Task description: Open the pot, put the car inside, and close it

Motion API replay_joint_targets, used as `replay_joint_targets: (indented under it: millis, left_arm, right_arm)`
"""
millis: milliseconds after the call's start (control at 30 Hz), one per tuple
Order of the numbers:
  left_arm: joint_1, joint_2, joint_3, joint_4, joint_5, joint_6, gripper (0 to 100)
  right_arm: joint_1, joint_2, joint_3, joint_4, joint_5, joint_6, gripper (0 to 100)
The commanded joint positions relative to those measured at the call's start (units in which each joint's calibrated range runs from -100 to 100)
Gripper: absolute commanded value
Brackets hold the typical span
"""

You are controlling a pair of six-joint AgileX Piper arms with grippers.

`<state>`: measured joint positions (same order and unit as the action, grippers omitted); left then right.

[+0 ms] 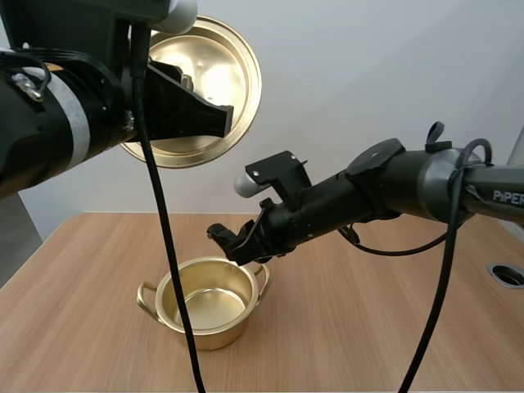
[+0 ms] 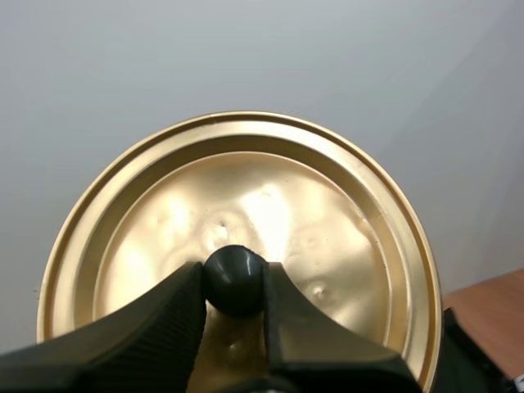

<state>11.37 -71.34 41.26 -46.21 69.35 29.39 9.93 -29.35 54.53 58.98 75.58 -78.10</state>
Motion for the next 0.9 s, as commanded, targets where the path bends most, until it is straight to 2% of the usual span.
replay_joint_targets:
  millis: [0, 100, 233, 500, 567, 633, 667, 700, 733, 800, 867]
  left_arm:
    - [0.44, 0.0, 0.0, -0.2, 0.1, -0.2, 0]
    - [1.16, 0.0, 0.0, -0.2, 0.1, -0.2, 0]
    - [1.72, 0.0, 0.0, -0.2, 0.5, -0.2, 0]
    - [2.04, 0.0, 0.0, -0.4, 0.9, -0.2, 0]
    - [2.04, 0.0, 0.0, -0.6, 0.7, -0.2, 0]
    - [2.04, 0.0, 0.0, -0.6, 0.7, -0.2, 0]
    - [2.04, 0.0, 0.0, -0.6, 0.7, -0.2, 0]
    - [2.04, 0.0, 0.0, -0.6, 0.7, -0.2, 0]
    - [2.04, 0.0, 0.0, -0.6, 0.7, -0.2, 0]
    - [2.04, 0.0, 0.0, -0.6, 0.7, -0.2, 0]
    - [2.04, 0.0, 0.0, -0.7, 0.7, -0.1, 0]
  right_arm:
    - [2.8, 4.6, -0.1, -1.6, -9.9, -0.6, 0]
    - [3.4, 7.6, -0.1, -2.3, -14.3, -0.6, 0]
    - [3.6, 11.9, -0.1, -2.2, -14.9, -3.6, 0]
    - [3.6, 15.7, -0.1, -2.3, -14.1, -5.0, 2]
    - [3.6, 15.7, -0.1, -2.3, -14.1, -5.0, 32]
    - [3.6, 15.7, -0.1, -2.3, -14.1, -5.0, 69]
    - [3.6, 15.7, -0.1, -2.3, -14.1, -4.5, 81]
    - [3.6, 15.7, -0.1, -2.4, -14.1, -4.2, 82]
    - [3.6, 15.7, -0.1, -2.9, -14.1, -4.0, 77]
    - [3.6, 15.0, -0.1, -3.5, -13.2, -3.9, 56]
    - [3.6, 13.2, -0.1, -3.5, -12.2, -3.8, 21]
